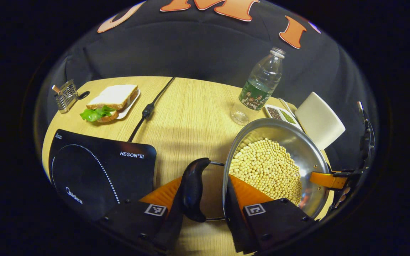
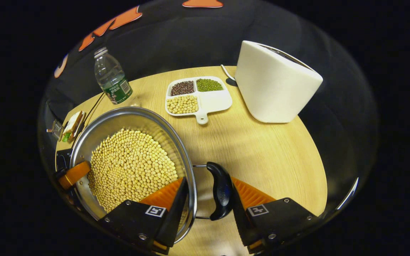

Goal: First push the handle of the pot to place it horizontally, then grasp the pot with both hands and set it on the induction cooktop.

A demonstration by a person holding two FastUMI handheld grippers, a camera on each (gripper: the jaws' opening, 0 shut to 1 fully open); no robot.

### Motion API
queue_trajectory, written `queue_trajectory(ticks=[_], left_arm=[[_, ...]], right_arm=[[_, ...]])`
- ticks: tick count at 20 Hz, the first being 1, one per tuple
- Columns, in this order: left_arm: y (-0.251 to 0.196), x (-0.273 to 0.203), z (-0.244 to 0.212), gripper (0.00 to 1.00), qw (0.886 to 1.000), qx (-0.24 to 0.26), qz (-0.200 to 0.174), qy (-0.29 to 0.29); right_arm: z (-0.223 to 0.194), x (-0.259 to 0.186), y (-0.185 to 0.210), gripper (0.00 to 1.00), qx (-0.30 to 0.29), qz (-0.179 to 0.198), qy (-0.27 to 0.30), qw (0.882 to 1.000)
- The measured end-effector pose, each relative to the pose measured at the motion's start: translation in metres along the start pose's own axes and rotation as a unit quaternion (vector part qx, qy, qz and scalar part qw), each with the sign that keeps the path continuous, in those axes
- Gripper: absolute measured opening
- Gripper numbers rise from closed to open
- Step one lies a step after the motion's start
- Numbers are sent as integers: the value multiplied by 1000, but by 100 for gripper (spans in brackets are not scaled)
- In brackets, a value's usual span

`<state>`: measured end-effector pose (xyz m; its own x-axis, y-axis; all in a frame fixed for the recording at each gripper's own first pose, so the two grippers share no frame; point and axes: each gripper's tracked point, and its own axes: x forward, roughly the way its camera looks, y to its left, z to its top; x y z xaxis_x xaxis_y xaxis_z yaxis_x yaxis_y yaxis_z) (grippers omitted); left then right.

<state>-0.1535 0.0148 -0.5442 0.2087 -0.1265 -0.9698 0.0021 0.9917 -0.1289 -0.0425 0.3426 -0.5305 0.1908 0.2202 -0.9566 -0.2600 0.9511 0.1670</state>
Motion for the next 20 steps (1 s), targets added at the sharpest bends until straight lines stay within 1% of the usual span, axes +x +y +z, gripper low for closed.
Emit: queue_trajectory(ticks=[1, 2, 3, 5, 8, 9, 12, 15, 20], left_arm=[[2, -2, -1, 63, 1000, 5, 8, 2], [2, -6, -1, 63, 1000, 3, 19, 0], [5, -12, 0, 65, 1000, 5, 30, -3], [10, -28, -3, 65, 999, 9, 38, -14], [20, -52, 2, 64, 999, 12, 43, -30], [24, -61, 9, 64, 998, 11, 45, -44], [35, -88, 27, 64, 996, 12, 55, -75], [55, -119, 49, 63, 991, 27, 70, -110], [93, -163, 67, 64, 986, -9, 93, -136]], right_arm=[[-1, -2, 1, 65, 3, 0, 6, 1000], [-2, -3, 2, 64, 0, 2, 3, 1000], [-1, -2, 2, 61, -5, 3, -6, 1000], [-1, -2, 1, 59, 2, 6, -17, 1000], [2, 0, 4, 59, 9, 19, -32, 999], [2, 1, 3, 57, 5, 22, -41, 999], [1, 4, 2, 56, -6, 35, -67, 997], [-1, 10, 2, 56, -13, 50, -89, 995], [9, 15, 0, 56, -43, 72, -128, 988]])
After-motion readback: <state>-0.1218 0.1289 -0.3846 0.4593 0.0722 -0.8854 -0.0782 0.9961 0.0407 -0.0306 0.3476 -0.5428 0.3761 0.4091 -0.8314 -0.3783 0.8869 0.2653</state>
